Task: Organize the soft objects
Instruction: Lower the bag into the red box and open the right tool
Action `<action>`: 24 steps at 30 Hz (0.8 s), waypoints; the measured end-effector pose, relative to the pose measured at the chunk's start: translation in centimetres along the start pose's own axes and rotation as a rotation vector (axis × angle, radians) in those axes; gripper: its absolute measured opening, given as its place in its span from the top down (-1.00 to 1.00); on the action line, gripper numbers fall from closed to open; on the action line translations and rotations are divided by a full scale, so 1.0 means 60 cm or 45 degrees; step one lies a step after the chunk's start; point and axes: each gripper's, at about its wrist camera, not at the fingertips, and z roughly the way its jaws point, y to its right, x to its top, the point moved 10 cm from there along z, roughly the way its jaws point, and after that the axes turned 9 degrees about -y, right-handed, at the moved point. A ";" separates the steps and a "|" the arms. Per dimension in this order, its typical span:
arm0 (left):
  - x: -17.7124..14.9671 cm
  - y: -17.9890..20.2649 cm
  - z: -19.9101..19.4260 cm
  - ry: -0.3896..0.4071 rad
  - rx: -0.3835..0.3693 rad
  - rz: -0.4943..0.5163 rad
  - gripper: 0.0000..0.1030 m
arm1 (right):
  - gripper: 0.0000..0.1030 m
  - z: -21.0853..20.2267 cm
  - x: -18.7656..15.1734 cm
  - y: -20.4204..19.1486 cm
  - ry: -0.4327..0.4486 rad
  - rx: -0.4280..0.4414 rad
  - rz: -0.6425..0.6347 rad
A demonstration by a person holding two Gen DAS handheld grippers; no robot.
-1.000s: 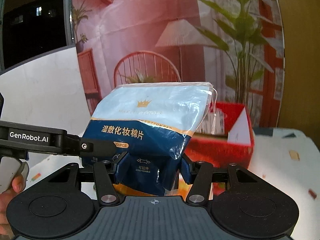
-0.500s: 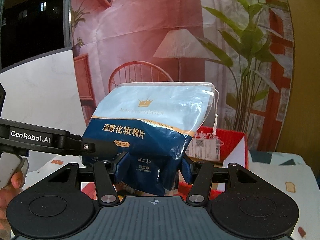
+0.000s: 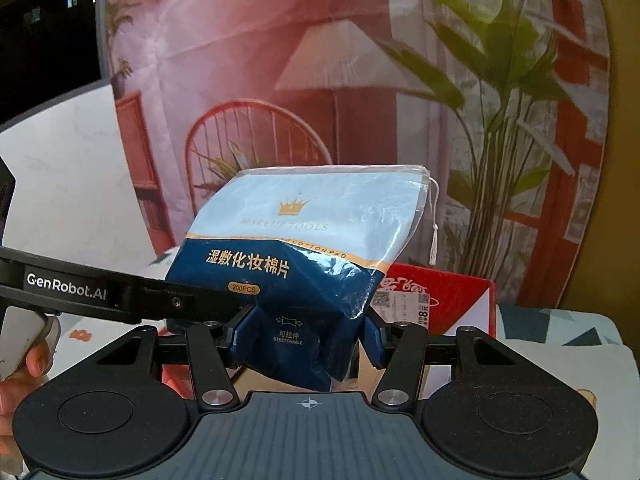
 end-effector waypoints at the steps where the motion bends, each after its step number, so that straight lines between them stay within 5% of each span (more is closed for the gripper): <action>1: 0.003 -0.008 0.017 -0.030 -0.003 -0.018 -0.13 | 0.00 0.013 0.001 0.006 -0.015 0.000 0.003; 13: -0.042 -0.065 0.153 -0.360 -0.027 -0.170 -0.13 | 0.02 0.153 -0.076 0.071 -0.366 -0.018 0.207; 24: -0.064 -0.072 0.176 -0.414 0.043 -0.140 -0.13 | 0.03 0.185 -0.144 0.076 -0.571 -0.042 0.346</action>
